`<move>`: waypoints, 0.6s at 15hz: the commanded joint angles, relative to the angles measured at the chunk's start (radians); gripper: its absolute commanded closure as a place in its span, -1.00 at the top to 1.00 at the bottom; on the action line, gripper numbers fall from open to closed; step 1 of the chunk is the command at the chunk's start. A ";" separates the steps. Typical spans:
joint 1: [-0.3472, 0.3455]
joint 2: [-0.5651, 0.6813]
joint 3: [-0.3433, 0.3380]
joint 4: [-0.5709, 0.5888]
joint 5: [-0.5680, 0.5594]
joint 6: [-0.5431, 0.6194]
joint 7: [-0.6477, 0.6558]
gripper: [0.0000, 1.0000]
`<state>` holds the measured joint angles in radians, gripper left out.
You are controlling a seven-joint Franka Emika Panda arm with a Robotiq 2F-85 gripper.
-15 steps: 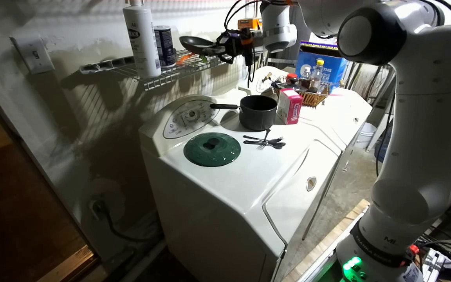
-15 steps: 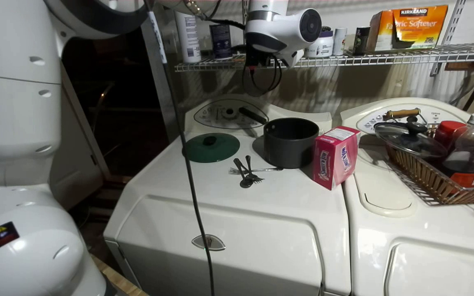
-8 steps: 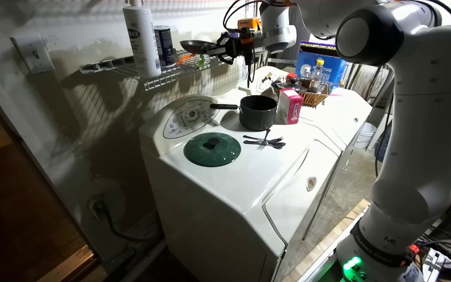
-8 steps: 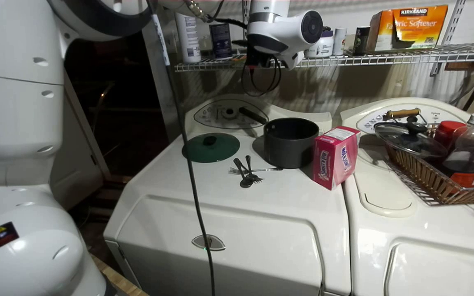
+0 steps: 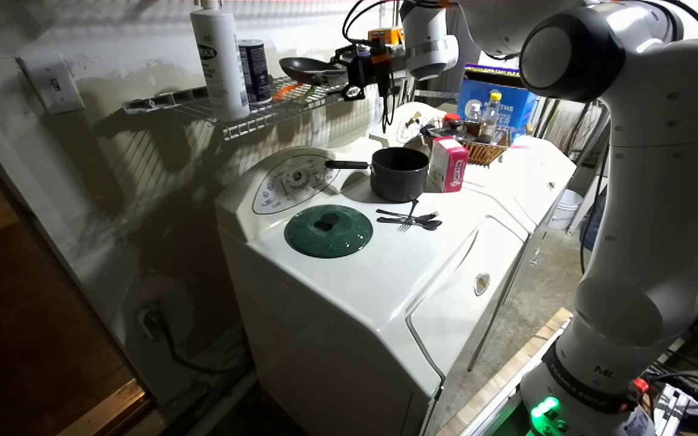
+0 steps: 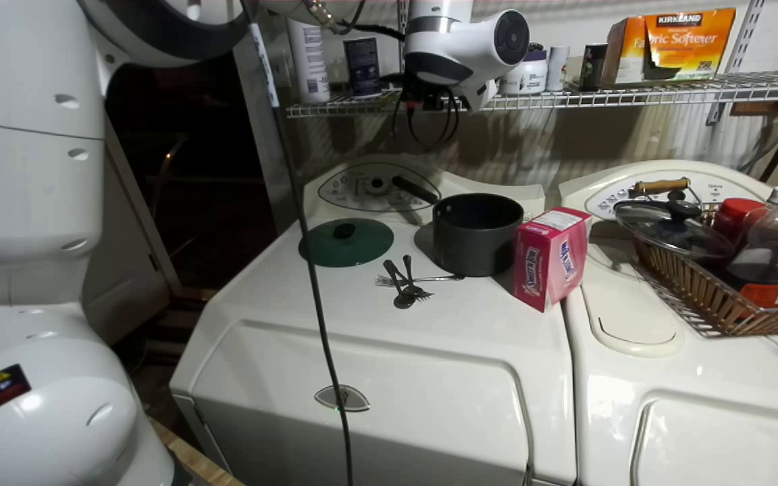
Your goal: Put the pan on top of the black pot.
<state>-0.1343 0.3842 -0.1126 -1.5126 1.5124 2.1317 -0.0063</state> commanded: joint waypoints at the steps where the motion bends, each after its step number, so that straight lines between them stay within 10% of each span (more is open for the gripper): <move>1: -0.013 0.005 0.010 0.018 -0.035 -0.048 0.066 1.00; 9: -0.009 0.000 0.013 0.022 -0.033 -0.116 0.096 1.00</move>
<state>-0.1357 0.3841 -0.1103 -1.5089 1.5001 2.0380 0.0550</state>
